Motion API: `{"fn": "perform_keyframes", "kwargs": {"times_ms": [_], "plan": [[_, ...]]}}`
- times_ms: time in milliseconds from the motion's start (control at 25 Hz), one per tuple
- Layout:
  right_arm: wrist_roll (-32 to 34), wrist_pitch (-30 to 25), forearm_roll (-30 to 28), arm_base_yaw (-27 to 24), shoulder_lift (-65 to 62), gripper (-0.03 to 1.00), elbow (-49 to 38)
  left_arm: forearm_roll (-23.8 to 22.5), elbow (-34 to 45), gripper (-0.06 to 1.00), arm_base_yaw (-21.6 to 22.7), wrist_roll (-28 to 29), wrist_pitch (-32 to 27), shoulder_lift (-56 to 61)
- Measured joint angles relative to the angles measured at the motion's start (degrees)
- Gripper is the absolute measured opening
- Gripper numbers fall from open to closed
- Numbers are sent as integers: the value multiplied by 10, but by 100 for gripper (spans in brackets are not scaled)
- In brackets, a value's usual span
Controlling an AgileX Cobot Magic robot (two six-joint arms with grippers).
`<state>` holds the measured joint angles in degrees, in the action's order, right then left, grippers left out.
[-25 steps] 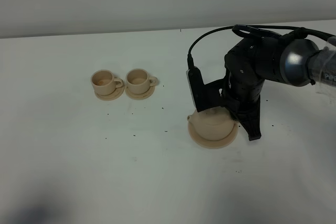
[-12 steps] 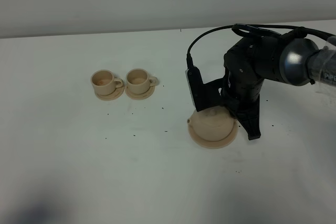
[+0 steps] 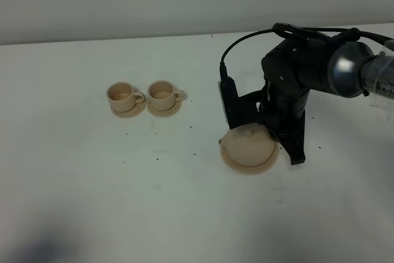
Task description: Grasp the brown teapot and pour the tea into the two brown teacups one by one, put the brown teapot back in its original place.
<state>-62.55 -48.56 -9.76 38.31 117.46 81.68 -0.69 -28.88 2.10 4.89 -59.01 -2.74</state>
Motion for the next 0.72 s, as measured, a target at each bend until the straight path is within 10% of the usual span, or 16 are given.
{"fn": "perform_keyframes", "kwargs": {"times_ms": [720], "plan": [[19, -38, 75, -19, 0, 11, 15, 0, 0, 40, 0, 0, 0, 0]]}}
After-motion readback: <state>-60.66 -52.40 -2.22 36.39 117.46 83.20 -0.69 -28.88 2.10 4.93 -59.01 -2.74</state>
